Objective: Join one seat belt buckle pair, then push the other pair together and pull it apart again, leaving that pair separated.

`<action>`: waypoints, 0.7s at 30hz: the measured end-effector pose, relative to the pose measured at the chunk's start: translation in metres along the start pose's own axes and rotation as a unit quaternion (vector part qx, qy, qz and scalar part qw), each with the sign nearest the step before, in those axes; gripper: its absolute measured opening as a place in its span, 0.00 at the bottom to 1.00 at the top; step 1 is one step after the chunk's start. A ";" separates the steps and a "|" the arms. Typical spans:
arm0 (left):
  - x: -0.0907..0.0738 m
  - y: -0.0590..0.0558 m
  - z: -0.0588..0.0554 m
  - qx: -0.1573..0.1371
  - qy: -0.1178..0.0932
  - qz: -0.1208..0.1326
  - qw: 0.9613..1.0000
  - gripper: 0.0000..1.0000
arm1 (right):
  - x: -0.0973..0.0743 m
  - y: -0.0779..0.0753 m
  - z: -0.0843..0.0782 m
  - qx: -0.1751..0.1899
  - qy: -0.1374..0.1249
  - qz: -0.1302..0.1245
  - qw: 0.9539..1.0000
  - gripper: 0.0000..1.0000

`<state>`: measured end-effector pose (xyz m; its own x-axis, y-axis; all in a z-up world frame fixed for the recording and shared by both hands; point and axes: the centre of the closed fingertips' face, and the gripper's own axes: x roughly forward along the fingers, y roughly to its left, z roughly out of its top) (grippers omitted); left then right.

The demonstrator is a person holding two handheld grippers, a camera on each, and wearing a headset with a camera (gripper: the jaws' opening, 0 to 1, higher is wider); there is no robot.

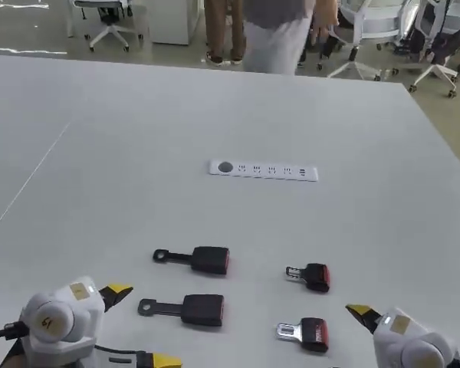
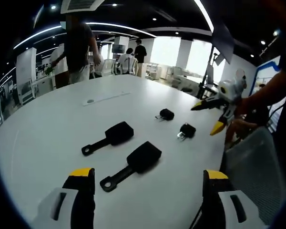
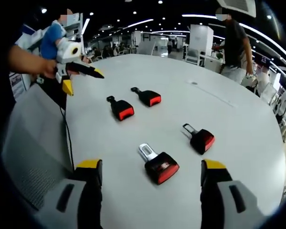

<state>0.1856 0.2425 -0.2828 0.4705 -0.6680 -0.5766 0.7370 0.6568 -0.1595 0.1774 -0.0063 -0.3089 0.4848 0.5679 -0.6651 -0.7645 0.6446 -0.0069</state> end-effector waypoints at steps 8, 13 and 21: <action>0.014 -0.001 0.000 0.034 0.026 -0.022 0.999 0.90 | 0.012 -0.005 -0.002 -0.015 0.015 0.023 0.999 0.85; 0.023 0.003 0.000 0.052 0.042 -0.034 0.997 0.89 | 0.019 -0.007 -0.003 -0.027 0.028 0.043 0.998 0.83; 0.037 0.007 0.001 0.093 0.071 -0.060 0.991 0.85 | 0.029 -0.013 -0.006 -0.040 0.047 0.068 0.996 0.81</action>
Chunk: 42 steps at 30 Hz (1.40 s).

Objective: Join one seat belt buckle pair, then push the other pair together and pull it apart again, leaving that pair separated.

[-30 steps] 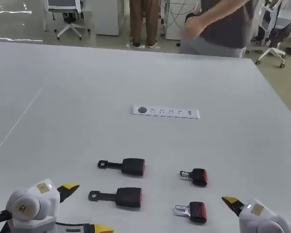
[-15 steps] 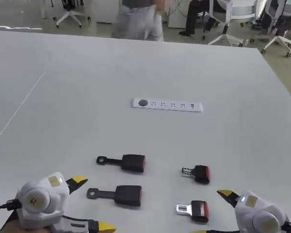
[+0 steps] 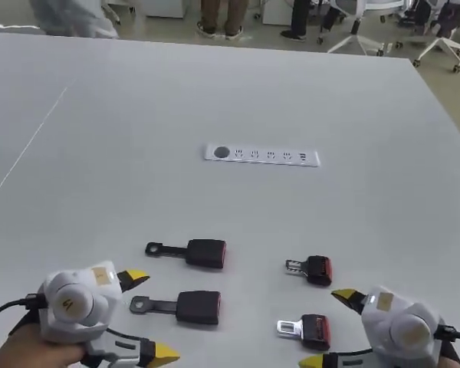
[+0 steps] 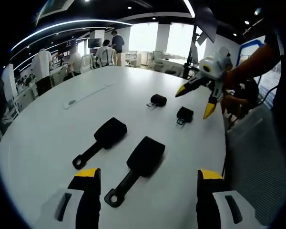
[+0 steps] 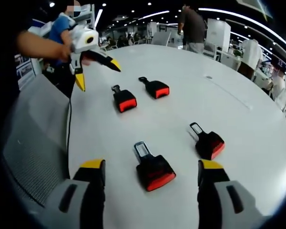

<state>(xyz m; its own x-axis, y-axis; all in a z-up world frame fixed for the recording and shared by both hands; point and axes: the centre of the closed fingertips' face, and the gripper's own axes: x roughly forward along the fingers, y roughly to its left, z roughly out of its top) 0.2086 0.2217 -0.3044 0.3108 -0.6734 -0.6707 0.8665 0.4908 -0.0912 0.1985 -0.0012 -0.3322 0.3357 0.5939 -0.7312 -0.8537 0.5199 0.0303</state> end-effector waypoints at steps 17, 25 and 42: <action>0.045 0.009 -0.007 0.089 0.060 -0.062 0.992 0.72 | 0.018 -0.007 -0.009 -0.036 0.049 0.052 0.997 0.74; 0.061 0.014 -0.014 0.109 0.081 -0.083 0.987 0.65 | 0.023 -0.002 -0.023 -0.051 0.087 0.083 0.991 0.69; 0.081 0.008 -0.015 0.153 0.084 -0.122 0.977 0.47 | 0.021 -0.002 -0.032 -0.093 0.117 0.105 0.983 0.51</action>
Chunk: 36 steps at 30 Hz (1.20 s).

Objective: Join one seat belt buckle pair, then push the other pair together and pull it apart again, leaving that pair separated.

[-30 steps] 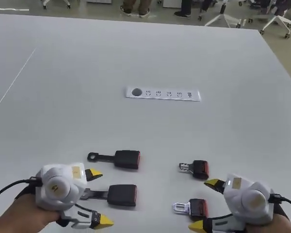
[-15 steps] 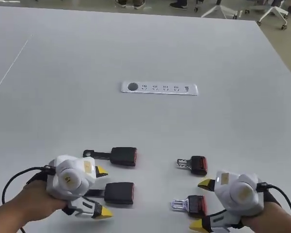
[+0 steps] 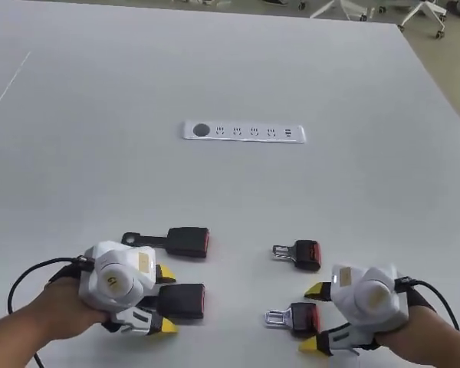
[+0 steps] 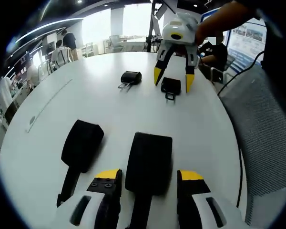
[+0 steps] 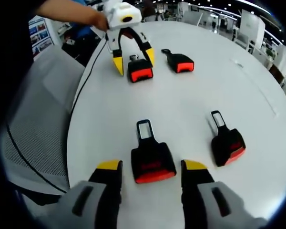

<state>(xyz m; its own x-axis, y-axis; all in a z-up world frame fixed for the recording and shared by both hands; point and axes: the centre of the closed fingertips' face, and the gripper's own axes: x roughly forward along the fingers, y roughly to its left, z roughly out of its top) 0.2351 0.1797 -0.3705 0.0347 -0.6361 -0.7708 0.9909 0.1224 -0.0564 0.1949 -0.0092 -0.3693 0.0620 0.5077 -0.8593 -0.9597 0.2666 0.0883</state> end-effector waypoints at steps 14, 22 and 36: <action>0.000 -0.001 -0.002 0.050 0.017 -0.009 0.999 0.34 | 0.002 -0.003 -0.001 -0.020 0.036 -0.008 0.999 0.35; 0.001 -0.001 -0.002 0.062 0.029 -0.015 0.998 0.34 | 0.004 -0.003 0.000 -0.037 0.068 -0.001 0.997 0.35; 0.001 -0.002 -0.001 0.074 0.037 -0.023 0.996 0.34 | 0.011 -0.005 0.011 -0.036 0.083 -0.005 0.996 0.35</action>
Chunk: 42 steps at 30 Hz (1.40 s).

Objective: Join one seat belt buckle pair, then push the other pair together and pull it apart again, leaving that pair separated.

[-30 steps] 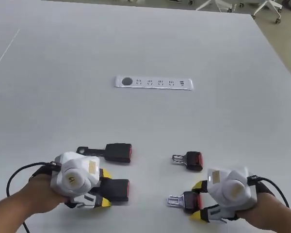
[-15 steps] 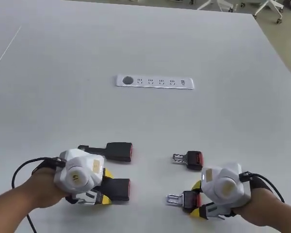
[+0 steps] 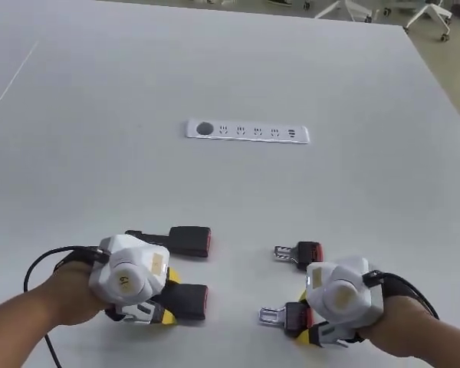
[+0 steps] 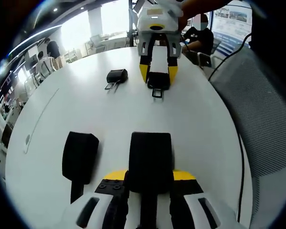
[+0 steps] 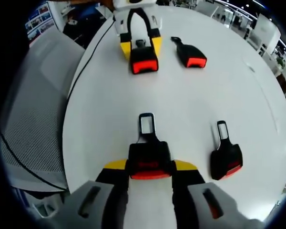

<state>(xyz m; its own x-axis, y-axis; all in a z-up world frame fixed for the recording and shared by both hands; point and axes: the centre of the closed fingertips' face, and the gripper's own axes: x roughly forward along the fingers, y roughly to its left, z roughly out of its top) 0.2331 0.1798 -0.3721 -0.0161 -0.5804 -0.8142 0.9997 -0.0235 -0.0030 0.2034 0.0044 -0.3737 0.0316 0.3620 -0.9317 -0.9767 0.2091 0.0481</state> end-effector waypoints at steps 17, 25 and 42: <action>0.001 0.001 -0.001 -0.001 0.002 0.000 1.000 0.34 | 0.015 0.000 0.040 -0.015 -0.025 0.005 1.000 0.35; 0.001 0.001 0.000 -0.001 0.003 0.000 1.000 0.34 | 0.023 0.001 0.061 -0.021 -0.045 0.007 0.999 0.35; 0.001 0.000 0.000 -0.001 0.005 -0.001 1.000 0.34 | 0.033 0.003 0.090 -0.020 -0.080 0.009 0.997 0.35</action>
<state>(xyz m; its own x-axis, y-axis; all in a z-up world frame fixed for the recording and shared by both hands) 0.2332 0.1796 -0.3731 -0.0183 -0.5714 -0.8204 0.9997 -0.0239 -0.0056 0.2202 0.0990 -0.3719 0.0441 0.5055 -0.8617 -0.9850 0.1661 0.0470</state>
